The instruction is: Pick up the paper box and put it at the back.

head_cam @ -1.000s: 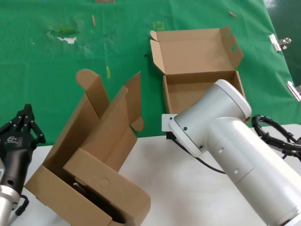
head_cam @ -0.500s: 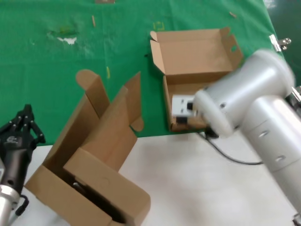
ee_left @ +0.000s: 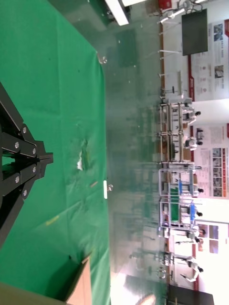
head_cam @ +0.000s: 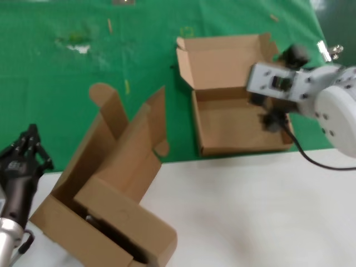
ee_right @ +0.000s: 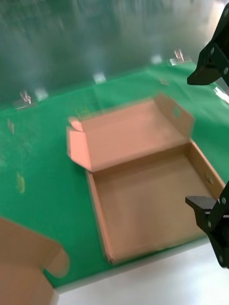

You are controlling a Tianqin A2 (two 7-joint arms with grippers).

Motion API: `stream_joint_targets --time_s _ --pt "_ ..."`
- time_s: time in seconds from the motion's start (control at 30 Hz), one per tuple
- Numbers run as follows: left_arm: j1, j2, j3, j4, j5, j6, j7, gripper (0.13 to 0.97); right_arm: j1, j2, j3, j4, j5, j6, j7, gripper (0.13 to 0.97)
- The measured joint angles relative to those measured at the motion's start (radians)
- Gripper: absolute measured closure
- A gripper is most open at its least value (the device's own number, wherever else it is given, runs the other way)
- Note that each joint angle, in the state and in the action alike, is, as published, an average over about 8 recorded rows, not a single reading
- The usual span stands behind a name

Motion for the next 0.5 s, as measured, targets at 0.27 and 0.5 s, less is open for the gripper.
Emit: stream_joint_targets --time_s 0.27,0.5 --pt "0.000 0.000 0.000 0.000 0.000 0.000 0.000 0.957 -0.053 -0.006 0.022 -0.018 0.117 0.104 -0.052 0.367" --pt "0.000 0.000 0.000 0.000 0.000 0.000 0.000 0.957 -0.124 -0.009 0.056 -0.035 0.261 0.236 -0.116 0.367"
